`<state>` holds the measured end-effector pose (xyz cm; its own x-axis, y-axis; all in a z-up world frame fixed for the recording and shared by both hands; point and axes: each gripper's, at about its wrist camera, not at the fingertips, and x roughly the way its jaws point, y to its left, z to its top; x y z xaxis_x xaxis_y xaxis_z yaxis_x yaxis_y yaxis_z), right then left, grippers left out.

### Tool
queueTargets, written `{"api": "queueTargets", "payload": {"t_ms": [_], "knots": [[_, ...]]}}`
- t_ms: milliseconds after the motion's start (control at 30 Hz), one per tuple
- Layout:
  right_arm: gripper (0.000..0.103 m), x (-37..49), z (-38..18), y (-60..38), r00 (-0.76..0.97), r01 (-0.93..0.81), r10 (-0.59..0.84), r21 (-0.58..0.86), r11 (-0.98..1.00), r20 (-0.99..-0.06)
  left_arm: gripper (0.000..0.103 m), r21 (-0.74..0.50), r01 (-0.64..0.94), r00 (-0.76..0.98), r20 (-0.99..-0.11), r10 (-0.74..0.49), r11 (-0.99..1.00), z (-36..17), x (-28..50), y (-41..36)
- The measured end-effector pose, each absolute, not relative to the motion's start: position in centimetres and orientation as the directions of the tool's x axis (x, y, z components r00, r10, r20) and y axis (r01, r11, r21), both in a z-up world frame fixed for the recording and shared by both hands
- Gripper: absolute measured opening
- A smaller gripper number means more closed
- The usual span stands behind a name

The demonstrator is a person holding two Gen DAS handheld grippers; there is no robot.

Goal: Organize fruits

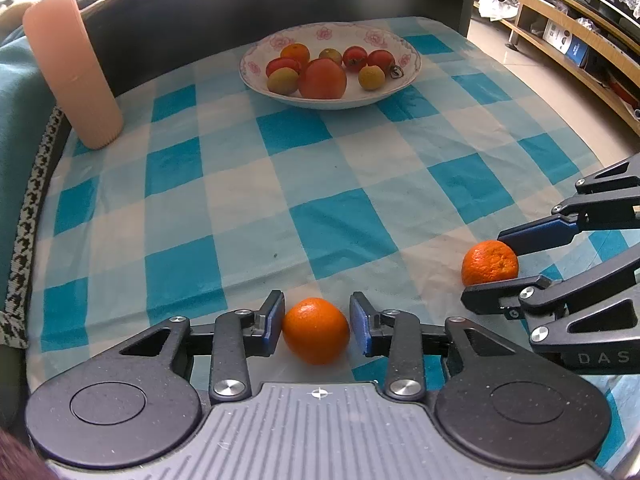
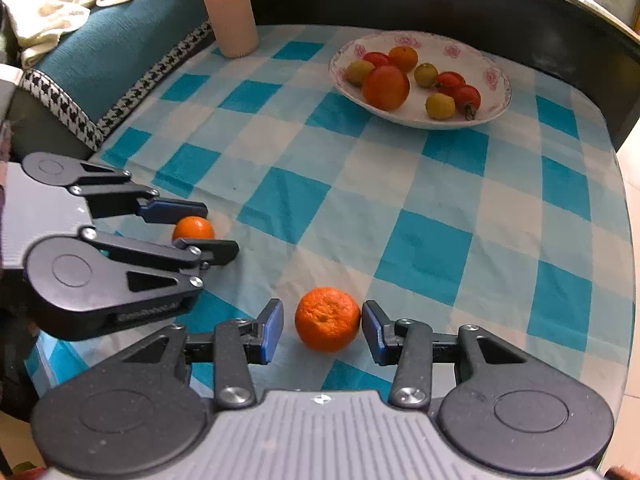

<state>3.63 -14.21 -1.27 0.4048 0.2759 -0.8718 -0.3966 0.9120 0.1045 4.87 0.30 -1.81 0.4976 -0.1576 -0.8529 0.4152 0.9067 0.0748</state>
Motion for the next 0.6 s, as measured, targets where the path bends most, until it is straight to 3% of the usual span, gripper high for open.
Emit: {"api": "queueTargets", "payload": {"t_ms": [167,267,600], "knots": [[0.056,3.6,-1.5,-14.5,0.399,-0.378,0.255,0.095,0.921,-0.881,0.044,0.086,0.419,0.503,-0.851,-0.153,0.904,-1.8,4.7,0.2],[0.050,3.5,-1.3,-14.5,0.399,-0.370,0.260,0.105,0.923,-0.880,0.043,0.091,0.418,0.505,-0.851,-0.148,0.904,-1.8,4.5,0.2],[0.048,3.2,0.6,-13.7,0.442,-0.375,0.282,0.111,0.921,-0.851,0.042,0.076,0.413,0.512,-0.844,-0.162,0.907,-0.2,4.7,-0.8]]}}
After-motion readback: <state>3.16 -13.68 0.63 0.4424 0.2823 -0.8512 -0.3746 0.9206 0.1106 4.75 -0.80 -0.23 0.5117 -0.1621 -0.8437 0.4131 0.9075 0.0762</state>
